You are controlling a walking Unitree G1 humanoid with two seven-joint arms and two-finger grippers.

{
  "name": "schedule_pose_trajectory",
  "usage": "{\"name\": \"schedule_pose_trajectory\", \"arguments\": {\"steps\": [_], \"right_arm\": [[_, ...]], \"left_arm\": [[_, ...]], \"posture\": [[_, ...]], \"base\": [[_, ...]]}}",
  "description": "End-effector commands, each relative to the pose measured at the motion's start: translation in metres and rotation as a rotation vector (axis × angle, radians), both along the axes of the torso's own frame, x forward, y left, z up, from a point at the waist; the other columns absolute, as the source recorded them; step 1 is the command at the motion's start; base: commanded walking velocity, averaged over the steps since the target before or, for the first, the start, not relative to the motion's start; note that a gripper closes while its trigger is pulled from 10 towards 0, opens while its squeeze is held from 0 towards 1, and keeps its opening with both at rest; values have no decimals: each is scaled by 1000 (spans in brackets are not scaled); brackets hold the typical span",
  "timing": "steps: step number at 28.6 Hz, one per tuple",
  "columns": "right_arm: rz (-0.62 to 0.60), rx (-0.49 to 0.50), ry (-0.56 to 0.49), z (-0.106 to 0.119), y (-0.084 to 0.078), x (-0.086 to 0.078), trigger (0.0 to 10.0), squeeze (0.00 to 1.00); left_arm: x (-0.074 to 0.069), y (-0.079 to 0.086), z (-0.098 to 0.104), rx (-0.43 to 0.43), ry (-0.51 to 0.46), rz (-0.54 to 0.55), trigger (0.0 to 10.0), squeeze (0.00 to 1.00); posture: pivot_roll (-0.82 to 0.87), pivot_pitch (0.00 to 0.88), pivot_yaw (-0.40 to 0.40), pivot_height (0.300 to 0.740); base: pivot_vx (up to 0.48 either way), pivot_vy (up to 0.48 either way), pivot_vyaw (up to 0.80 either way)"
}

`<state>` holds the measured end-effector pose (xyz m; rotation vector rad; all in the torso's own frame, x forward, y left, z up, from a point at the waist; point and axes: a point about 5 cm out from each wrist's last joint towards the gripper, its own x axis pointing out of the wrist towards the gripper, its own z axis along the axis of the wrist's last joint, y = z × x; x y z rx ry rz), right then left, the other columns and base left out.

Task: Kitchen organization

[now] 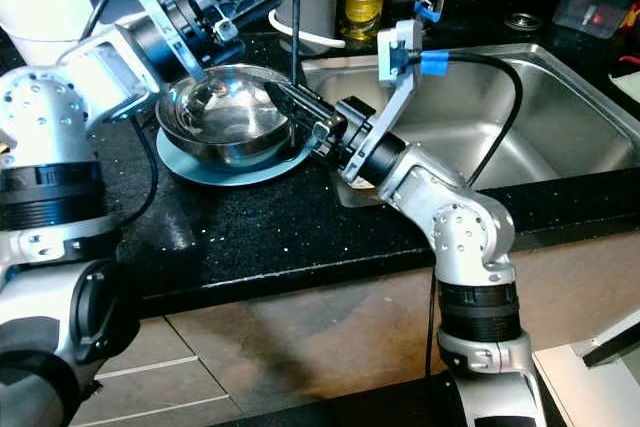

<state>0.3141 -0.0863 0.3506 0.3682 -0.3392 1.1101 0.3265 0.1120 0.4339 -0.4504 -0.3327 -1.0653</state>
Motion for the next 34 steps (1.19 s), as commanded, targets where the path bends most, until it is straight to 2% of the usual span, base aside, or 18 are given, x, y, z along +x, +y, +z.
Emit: {"name": "schedule_pose_trajectory", "arguments": {"steps": [1,4,5,6,9,10,11,14,15,21,24,28,29,30,31,32,33,34], "right_arm": [[34,37,-107,20,4,-11,0,0],[13,77,-105,25,-1,-8,0,0],[4,114,-103,29,-4,-7,0,0],[1,143,-103,32,-6,-7,0,0],[-9,195,-104,36,-10,-6,0,0],[-28,217,-108,38,-14,-5,0,0],[-116,253,-113,43,-29,2,0,0],[-185,276,-111,46,-40,8,0,0],[-292,294,-102,47,-57,17,0,0],[-359,299,-104,47,-74,23,0,0],[-409,218,-141,44,-78,27,0,0],[-501,17,-173,26,-78,40,0,0],[-519,-40,-165,18,-78,44,2353,0],[-530,-81,-160,13,-79,48,2353,0],[-551,-144,-152,6,-79,52,4863,0],[-564,-187,-148,0,-80,54,4863,0],[-574,-224,-132,-7,-81,58,10000,0],[-580,-246,-121,-13,-81,60,10000,0]], "left_arm": [[10,2,-9,21,64,68,10000,1000],[12,4,-7,10,45,90,10000,1000],[14,4,-8,4,63,103,10000,145],[15,5,-9,2,75,118,10000,0],[18,6,-11,-2,94,136,10000,0],[19,7,-13,-6,102,149,10000,0],[21,10,-15,-25,124,175,10000,0],[23,14,-18,-35,156,197,10000,0],[25,17,-20,-9,139,255,10000,0],[28,16,-36,89,104,326,10000,0],[31,5,-53,210,41,394,10000,0],[23,-21,-57,293,-67,364,10000,0],[21,-29,-59,331,-96,367,10000,0],[20,-35,-61,357,-117,369,10000,0],[20,-41,-64,404,-137,401,10000,0],[20,-44,-67,435,-151,423,10000,0],[23,-49,-74,514,-152,469,10000,0],[26,-51,-79,570,-154,501,10000,0]], "posture": [[-8,202,16,740],[-7,200,16,740],[-7,200,16,740],[-7,200,16,740],[-1,198,16,740],[-2,196,18,740],[-2,196,18,740],[-2,196,18,740],[-5,187,15,740],[-2,184,11,740],[-2,184,12,740],[-1,188,13,740],[1,193,12,740],[2,191,12,740],[5,190,12,740],[5,190,12,740],[4,194,12,740],[4,194,12,740]], "base": [[0,0,0],[0,0,0],[0,0,0],[0,0,0],[0,0,0],[0,0,0],[0,0,0],[0,0,0],[0,0,0],[0,0,0],[0,0,0],[0,0,0],[0,0,0],[0,0,0],[0,0,0],[0,0,0],[0,0,0],[0,0,0]]}}
